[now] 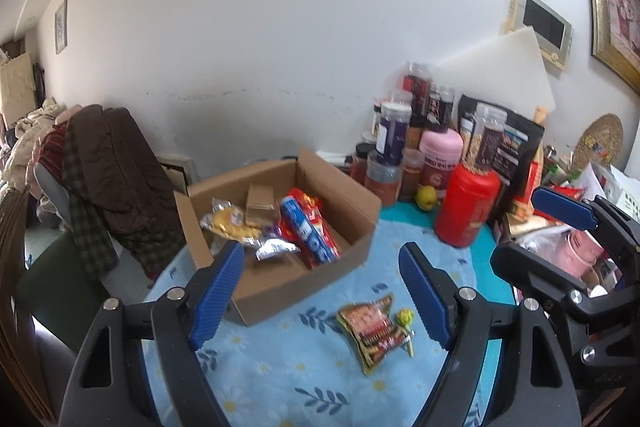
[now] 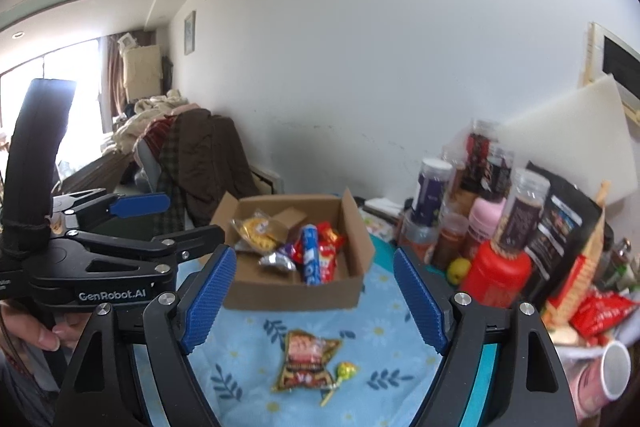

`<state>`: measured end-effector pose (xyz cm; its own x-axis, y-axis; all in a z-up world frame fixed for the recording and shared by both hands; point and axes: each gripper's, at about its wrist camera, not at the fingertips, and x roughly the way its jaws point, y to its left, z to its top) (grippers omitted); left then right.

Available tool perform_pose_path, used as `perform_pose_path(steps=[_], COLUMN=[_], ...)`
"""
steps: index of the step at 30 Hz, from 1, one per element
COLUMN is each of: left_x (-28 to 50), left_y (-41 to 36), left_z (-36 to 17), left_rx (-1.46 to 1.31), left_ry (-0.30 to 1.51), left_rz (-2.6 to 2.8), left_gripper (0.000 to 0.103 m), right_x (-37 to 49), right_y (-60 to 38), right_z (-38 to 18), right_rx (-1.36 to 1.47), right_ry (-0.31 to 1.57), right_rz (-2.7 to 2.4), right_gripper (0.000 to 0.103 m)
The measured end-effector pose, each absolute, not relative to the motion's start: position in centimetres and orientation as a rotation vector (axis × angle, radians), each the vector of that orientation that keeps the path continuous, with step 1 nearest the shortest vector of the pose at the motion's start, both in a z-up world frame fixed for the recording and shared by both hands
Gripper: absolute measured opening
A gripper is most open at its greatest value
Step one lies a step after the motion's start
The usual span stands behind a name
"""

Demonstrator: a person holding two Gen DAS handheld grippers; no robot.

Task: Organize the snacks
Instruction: 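Withdraw both tools from the box toward the cereal bag and lollipop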

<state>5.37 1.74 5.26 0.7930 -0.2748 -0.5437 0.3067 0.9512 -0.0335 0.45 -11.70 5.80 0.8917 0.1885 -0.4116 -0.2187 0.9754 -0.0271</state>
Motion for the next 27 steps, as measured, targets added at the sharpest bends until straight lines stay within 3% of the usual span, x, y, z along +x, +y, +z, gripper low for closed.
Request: perform_pose_path(steps=[27], left_x=[6.3], left_y=[-1.5], left_z=[-6.9], left_rx=[0.016], left_ry=[0.862], left_rz=[-0.368], left_gripper=[0.080], right_x=[1.3], right_y=[-16.4], right_z=[-4.9], right_rx=[0.005], right_ry=[0.667], right_rz=[0.080], right_gripper=[0.082])
